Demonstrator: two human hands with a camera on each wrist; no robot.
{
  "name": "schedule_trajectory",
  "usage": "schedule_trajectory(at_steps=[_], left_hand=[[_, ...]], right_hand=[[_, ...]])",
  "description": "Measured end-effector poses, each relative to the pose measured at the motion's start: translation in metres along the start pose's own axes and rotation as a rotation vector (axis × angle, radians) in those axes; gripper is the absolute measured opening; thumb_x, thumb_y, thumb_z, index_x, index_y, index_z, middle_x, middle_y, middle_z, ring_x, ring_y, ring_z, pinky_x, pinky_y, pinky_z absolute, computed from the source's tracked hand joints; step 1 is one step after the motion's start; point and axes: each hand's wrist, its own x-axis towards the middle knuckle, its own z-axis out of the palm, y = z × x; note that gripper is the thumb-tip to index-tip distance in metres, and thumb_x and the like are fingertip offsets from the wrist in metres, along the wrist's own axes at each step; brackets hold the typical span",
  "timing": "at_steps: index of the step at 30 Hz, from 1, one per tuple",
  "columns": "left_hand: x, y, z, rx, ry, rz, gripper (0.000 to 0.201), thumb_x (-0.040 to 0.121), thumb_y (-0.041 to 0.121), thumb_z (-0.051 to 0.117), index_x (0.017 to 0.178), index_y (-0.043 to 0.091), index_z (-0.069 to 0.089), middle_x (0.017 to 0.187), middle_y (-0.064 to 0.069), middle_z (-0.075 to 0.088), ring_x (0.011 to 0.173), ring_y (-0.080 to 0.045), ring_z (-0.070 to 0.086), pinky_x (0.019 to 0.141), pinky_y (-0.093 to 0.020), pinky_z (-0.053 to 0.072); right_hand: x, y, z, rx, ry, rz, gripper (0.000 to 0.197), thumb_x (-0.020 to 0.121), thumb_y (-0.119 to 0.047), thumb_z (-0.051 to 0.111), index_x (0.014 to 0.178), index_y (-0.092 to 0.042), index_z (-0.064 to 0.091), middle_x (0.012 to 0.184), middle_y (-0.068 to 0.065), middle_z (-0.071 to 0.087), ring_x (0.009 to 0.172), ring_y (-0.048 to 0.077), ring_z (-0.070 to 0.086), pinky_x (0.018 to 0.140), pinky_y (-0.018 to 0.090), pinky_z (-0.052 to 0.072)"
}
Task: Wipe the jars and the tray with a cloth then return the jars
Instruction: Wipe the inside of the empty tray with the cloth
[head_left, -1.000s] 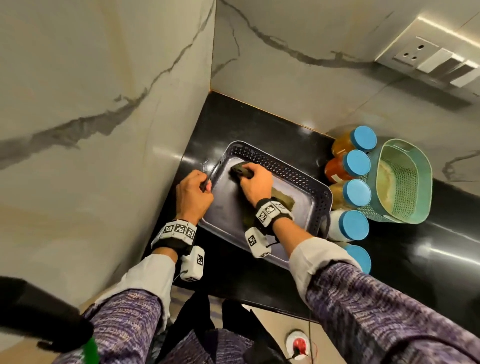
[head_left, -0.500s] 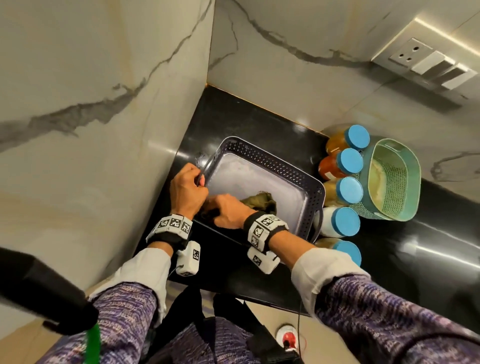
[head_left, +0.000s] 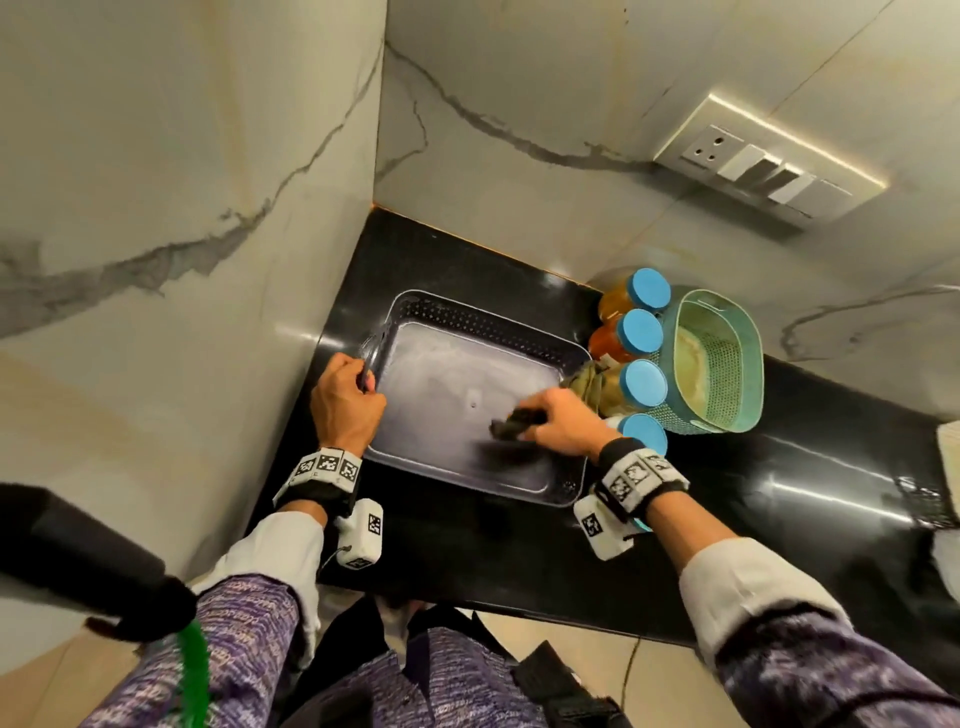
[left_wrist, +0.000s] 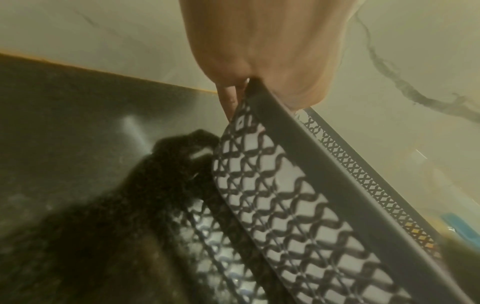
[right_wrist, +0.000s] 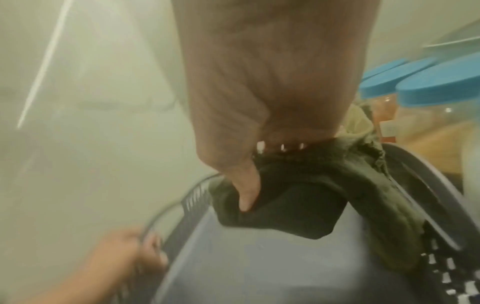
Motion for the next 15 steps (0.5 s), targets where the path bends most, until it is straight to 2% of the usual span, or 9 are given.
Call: schedule_trajectory(at_steps=[2,4,5,7,10,12,13,15], left_hand=[[0.002,0.004,-0.002,-0.010,0.006,-0.027,0.018,0.071,-0.010,0.063,0.065,0.004,0.053,0.080,-0.016,0.057,0.063,-0.041,0.053,0.056,-0.038,0.035],[0.005,0.005,-0.005,-0.014,-0.004,-0.063,0.017,0.070,-0.009,0.065,0.070,0.005,0.055,0.082,-0.019,0.059,0.069,-0.044,0.057,0.059,-0.042,0.037],[0.006,0.006,-0.007,-0.015,-0.018,-0.077,0.018,0.069,-0.007,0.067,0.076,0.005,0.057,0.086,-0.020,0.061,0.075,-0.044,0.059,0.062,-0.045,0.041],[0.006,0.011,-0.014,-0.009,-0.024,-0.099,0.029,0.068,-0.003,0.073,0.093,0.005,0.060,0.098,-0.020,0.062,0.087,-0.045,0.062,0.072,-0.050,0.048],[0.004,0.029,-0.021,0.031,0.034,-0.017,0.046,0.069,0.002,0.078,0.111,0.004,0.060,0.113,-0.020,0.060,0.099,-0.043,0.061,0.080,-0.051,0.050],[-0.001,0.054,-0.020,-0.035,0.076,0.109,0.042,0.073,0.003,0.079,0.111,0.005,0.063,0.112,-0.017,0.062,0.097,-0.036,0.062,0.081,-0.046,0.051],[-0.003,0.068,-0.019,-0.108,0.056,0.151,0.038,0.075,0.003,0.079,0.111,0.007,0.065,0.110,-0.014,0.064,0.095,-0.031,0.063,0.083,-0.045,0.054],[-0.007,0.099,-0.010,-0.298,-0.124,0.131,0.036,0.082,0.008,0.080,0.114,0.016,0.066,0.110,-0.005,0.068,0.097,-0.023,0.066,0.087,-0.047,0.060]], right_hand=[[-0.010,-0.003,-0.011,0.258,0.237,0.004,0.021,0.087,-0.005,0.076,0.104,-0.017,0.078,0.094,-0.002,0.077,0.085,0.009,0.069,0.085,0.024,0.053],[-0.022,-0.010,-0.016,0.489,0.425,0.010,0.022,0.090,-0.002,0.074,0.106,-0.017,0.076,0.093,-0.003,0.076,0.086,0.001,0.069,0.087,0.020,0.054],[-0.029,-0.013,-0.019,0.581,0.514,0.009,0.022,0.092,-0.001,0.073,0.106,-0.017,0.075,0.093,-0.005,0.076,0.087,-0.001,0.069,0.087,0.021,0.055],[-0.040,-0.021,-0.023,0.741,0.662,0.005,0.019,0.093,-0.003,0.072,0.107,-0.017,0.074,0.095,-0.002,0.076,0.092,0.005,0.070,0.089,0.025,0.057],[-0.055,-0.029,-0.029,1.035,0.826,0.023,0.016,0.094,-0.005,0.072,0.103,-0.018,0.075,0.097,0.002,0.078,0.097,0.016,0.072,0.088,0.029,0.058],[-0.064,-0.032,-0.031,1.261,0.891,0.022,0.018,0.094,-0.003,0.072,0.106,-0.015,0.076,0.101,0.002,0.078,0.100,0.017,0.073,0.087,0.028,0.058],[-0.068,-0.033,-0.032,1.361,0.897,0.010,0.020,0.094,-0.003,0.071,0.113,-0.010,0.075,0.108,0.006,0.078,0.106,0.020,0.073,0.090,0.030,0.058],[-0.078,-0.035,-0.034,1.525,0.896,-0.011,0.028,0.095,-0.002,0.070,0.123,-0.003,0.070,0.118,0.013,0.075,0.114,0.026,0.071,0.097,0.038,0.058]])
